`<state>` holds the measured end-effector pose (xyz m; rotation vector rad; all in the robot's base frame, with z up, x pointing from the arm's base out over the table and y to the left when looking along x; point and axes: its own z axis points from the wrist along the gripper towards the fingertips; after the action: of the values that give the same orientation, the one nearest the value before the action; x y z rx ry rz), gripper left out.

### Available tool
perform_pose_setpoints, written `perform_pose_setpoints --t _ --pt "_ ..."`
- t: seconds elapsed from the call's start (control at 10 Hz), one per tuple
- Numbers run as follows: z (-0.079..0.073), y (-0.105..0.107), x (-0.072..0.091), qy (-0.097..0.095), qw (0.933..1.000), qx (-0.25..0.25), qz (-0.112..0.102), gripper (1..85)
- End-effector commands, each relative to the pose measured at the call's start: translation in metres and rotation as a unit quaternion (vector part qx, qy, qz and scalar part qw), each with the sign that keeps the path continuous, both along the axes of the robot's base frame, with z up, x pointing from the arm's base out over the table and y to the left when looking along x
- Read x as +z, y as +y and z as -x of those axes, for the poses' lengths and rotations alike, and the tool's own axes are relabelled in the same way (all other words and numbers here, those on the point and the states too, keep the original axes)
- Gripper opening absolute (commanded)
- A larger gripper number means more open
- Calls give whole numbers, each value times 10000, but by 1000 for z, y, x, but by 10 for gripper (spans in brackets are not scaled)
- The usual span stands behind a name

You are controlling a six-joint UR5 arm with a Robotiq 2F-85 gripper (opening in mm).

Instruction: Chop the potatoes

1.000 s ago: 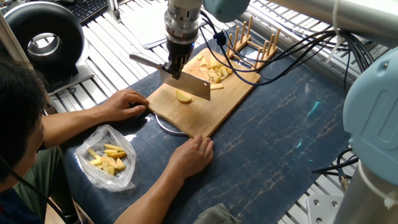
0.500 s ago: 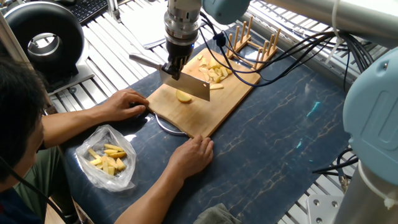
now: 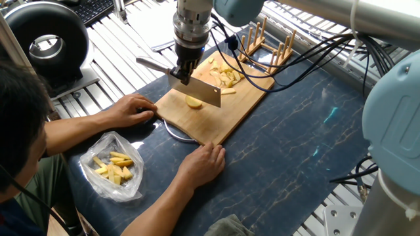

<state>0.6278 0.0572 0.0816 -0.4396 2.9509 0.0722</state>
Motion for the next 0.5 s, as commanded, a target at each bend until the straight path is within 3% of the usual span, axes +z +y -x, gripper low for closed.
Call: perform_pose_setpoints --t 0.0,0.4 --pt "-1 0 2 -26 10000 -2 -67 10" --pt "-1 1 2 -48 9999 -19 -108 10"
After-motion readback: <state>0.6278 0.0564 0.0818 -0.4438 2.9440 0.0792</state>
